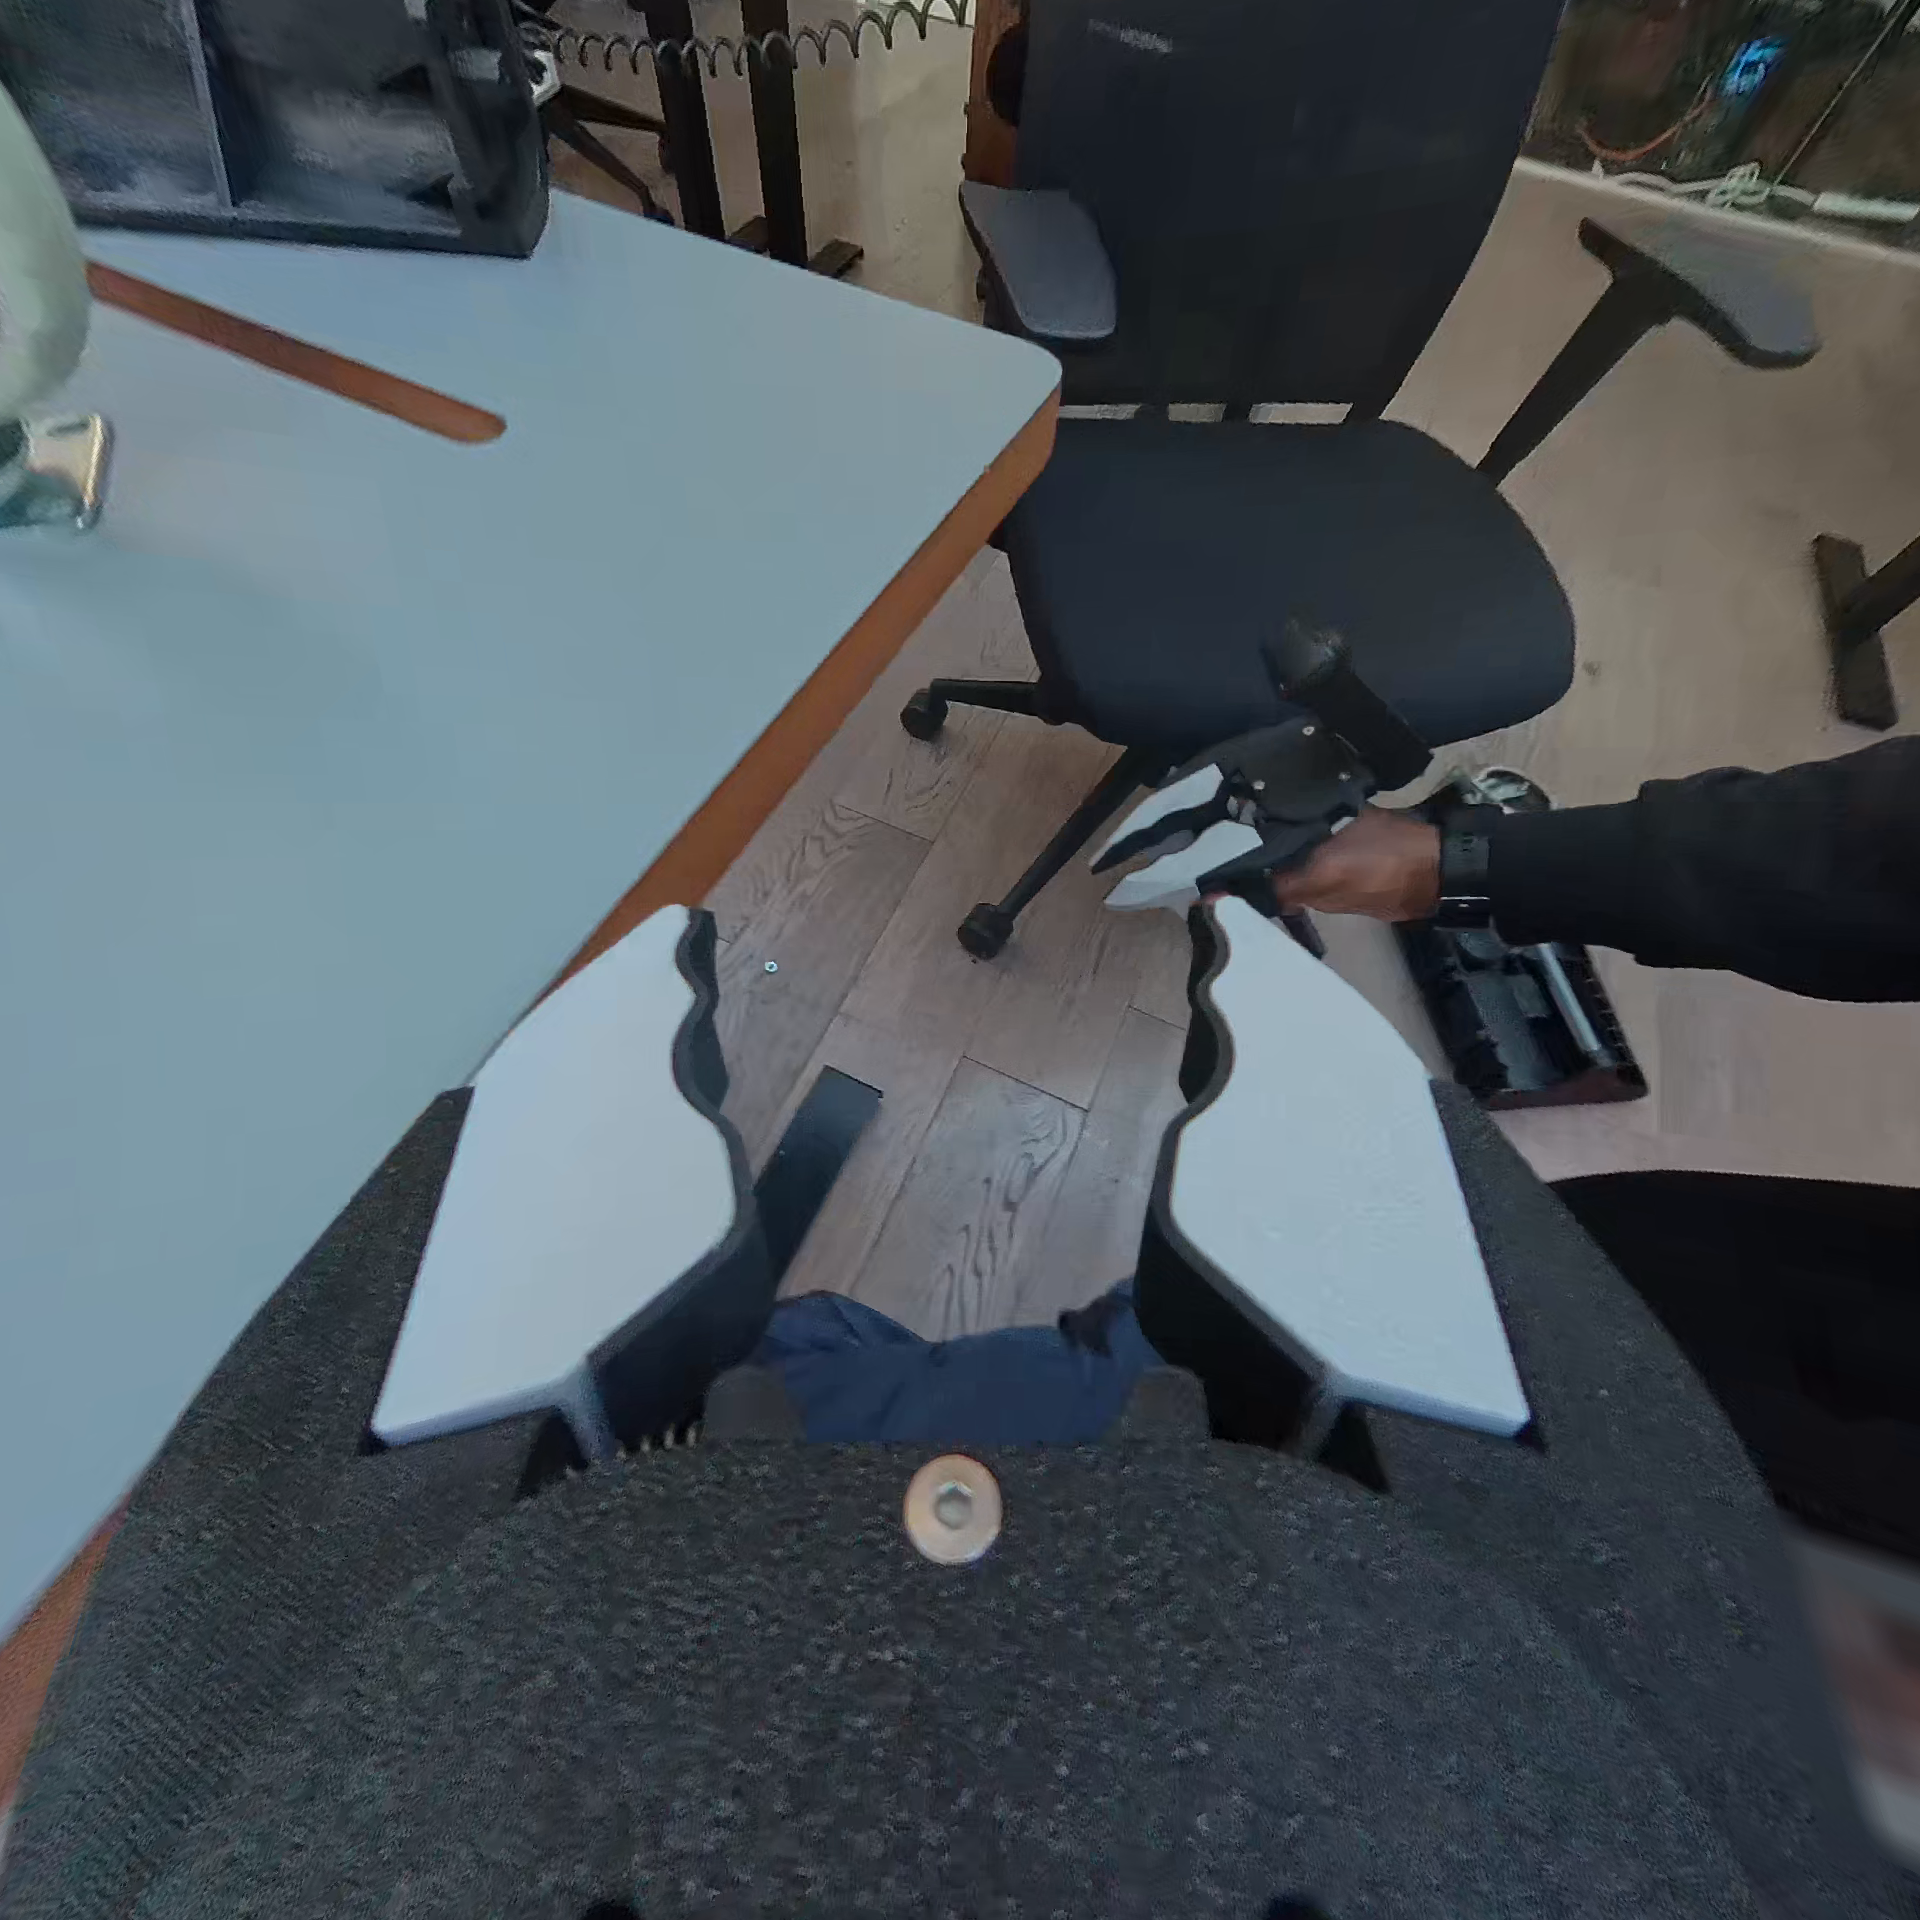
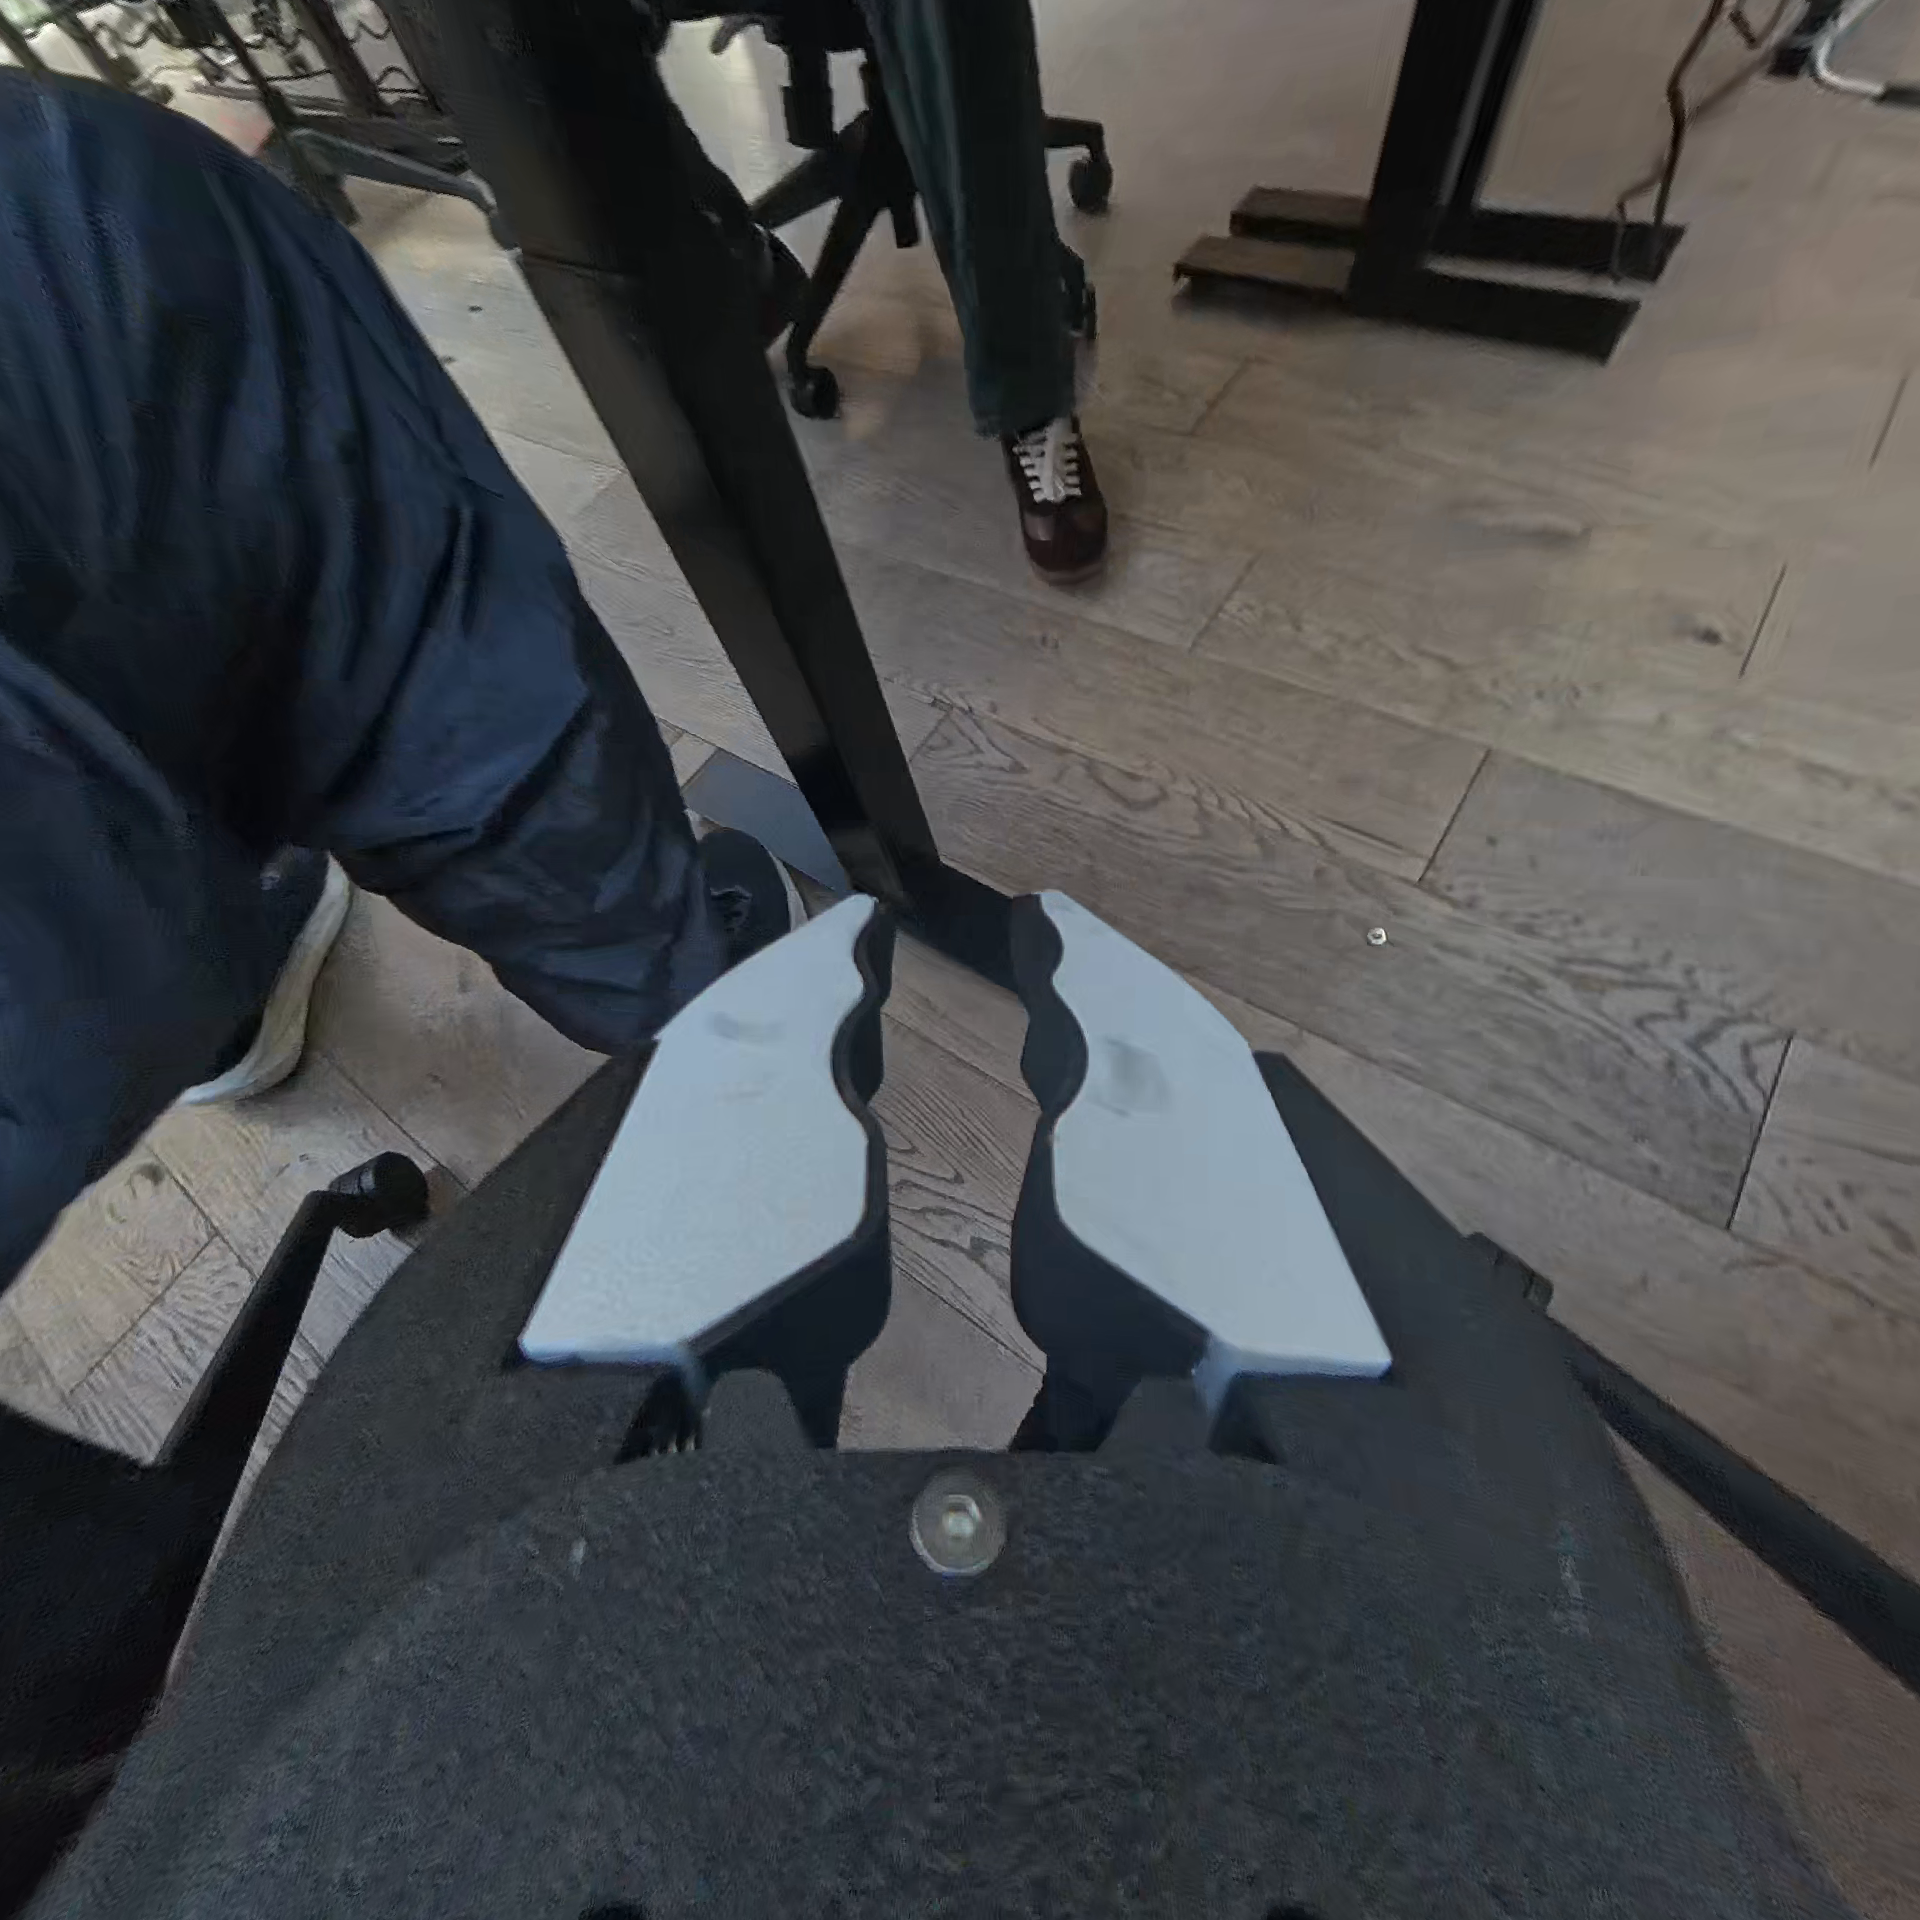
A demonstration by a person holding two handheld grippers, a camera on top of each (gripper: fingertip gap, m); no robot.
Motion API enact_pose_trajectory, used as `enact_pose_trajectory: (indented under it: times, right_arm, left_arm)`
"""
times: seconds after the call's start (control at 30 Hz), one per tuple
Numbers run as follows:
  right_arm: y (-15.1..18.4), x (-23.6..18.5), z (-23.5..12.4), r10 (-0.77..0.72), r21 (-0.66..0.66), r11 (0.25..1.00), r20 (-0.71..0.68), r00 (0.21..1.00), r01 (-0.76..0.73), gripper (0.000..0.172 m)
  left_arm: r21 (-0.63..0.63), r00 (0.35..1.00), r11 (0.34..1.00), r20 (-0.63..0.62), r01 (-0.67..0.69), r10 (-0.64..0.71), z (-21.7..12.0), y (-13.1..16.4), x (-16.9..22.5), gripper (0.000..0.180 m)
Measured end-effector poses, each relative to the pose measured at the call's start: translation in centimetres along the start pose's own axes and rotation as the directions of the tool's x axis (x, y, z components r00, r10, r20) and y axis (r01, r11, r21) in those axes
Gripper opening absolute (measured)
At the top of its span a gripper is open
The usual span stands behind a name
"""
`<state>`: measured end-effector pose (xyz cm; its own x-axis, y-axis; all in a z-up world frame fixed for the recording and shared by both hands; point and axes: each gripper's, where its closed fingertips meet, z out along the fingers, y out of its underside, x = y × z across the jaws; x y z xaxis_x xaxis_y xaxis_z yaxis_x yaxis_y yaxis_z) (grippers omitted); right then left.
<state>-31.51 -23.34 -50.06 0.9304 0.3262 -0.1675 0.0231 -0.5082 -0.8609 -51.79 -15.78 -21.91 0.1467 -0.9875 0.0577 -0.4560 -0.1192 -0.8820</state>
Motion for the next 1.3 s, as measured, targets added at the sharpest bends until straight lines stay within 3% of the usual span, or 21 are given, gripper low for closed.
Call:
enact_pose_trajectory:
  times: [0.13, 0.33, 0.5, 0.63, 0.7, 0.77, 0.93, 1.07, 1.3]
  right_arm:
    - [5.3, 4.3, 4.1, 0.156, -0.027, 0.987, -0.058, 0.986, -0.157, 0.023]
    - [10.3, 9.1, 11.5, 0.225, -0.1, 0.967, -0.105, 0.969, -0.235, 0.024]
    - [13.1, 13.7, 15.9, 0.235, -0.126, 0.958, -0.164, 0.958, -0.257, 0.024]
    - [17.2, 18.0, 19.0, 0.25, -0.165, 0.943, -0.225, 0.942, -0.289, 0.024]
    - [19.2, 20.5, 20.9, 0.27, -0.169, 0.933, -0.252, 0.929, -0.317, 0.024]
    - [21.0, 22.8, 23.1, 0.286, -0.174, 0.924, -0.279, 0.917, -0.341, 0.025]
    - [24.8, 26.2, 29.4, 0.247, -0.231, 0.919, -0.289, 0.925, -0.318, 0.025]
    - [26.1, 28.4, 33.6, 0.202, -0.263, 0.923, -0.287, 0.937, -0.28, 0.025]
    - [27.1, 31.5, 38.0, 0.186, -0.245, 0.939, -0.228, 0.956, -0.241, 0.025]
  left_arm:
    - [-0.043, 0.985, 0.985, 0.04, -0.167, 0.168, 5.8, -3.1, -1.8, 0.088]
    - [-0.089, 0.972, 0.97, 0.044, -0.225, 0.23, 12.6, -4.6, -4.1, 0.087]
    - [-0.238, 0.953, 0.927, 0.008, -0.292, 0.302, 16.1, -4.3, -4.3, 0.081]
    - [-0.237, 0.914, 0.884, -0.057, -0.404, 0.403, 18.3, -5.1, -4.3, 0.08]
    - [-0.318, 0.939, 0.884, -0.145, -0.344, 0.313, 19.3, -4.2, -4.1, 0.085]
    - [-0.317, 0.948, 0.894, -0.151, -0.316, 0.282, 19.8, -4.5, -4.4, 0.096]
    - [-0.3, 0.954, 0.908, -0.162, -0.292, 0.253, 19.8, -4.7, -4.2, 0.094]
    - [-0.239, 0.971, 0.96, -0.223, -0.144, 0.09, 19.3, -5.9, -4.2, 0.069]
    - [-0.227, 0.972, 0.969, -0.23, -0.099, 0.045, 19.3, -6.3, -4.3, 0.065]
